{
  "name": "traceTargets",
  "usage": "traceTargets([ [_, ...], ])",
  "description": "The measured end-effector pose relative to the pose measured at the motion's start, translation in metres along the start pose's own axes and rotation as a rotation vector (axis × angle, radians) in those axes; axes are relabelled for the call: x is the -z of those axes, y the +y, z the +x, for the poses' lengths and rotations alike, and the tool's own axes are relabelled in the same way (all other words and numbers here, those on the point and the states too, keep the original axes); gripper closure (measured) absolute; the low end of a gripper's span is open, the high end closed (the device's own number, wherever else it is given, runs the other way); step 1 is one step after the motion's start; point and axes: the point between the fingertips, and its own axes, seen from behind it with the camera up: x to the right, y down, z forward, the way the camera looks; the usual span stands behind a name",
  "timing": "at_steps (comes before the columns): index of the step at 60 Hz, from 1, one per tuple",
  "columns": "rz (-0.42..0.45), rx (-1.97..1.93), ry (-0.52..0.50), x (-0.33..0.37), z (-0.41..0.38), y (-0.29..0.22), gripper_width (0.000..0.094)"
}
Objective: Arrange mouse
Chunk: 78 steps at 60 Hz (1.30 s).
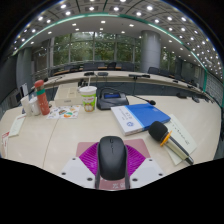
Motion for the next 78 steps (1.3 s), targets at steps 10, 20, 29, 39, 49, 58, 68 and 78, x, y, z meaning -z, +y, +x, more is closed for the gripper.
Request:
traceTargets([
  [10, -0.075, 0.01, -0.006, -0.038, 0.022, 0.058, 0.0589],
  [20, -0.089, 0.013, -0.051, -0.051, 0.017, 0.078, 0.0442],
  [29, -0.102, 0.022, -0.056, -0.03, 0.012, 0.073, 0.0078],
  [39, -0.07, 0.05, -0.02, 0.041, 0.008, 0.046, 0.0073],
  [49, -0.039, 0.043, 0.005, 0.152, -0.004, 0.035, 0.0075],
  [58, -0.011, 0.06, 0.031, 0.251, -0.016, 0.046, 0.0078],
  [68, 0.012, 0.075, 0.026, 0.335, -0.027, 0.067, 0.008],
  [78, 0.021, 0.062, 0.039, 0.381, -0.021, 0.081, 0.0077],
])
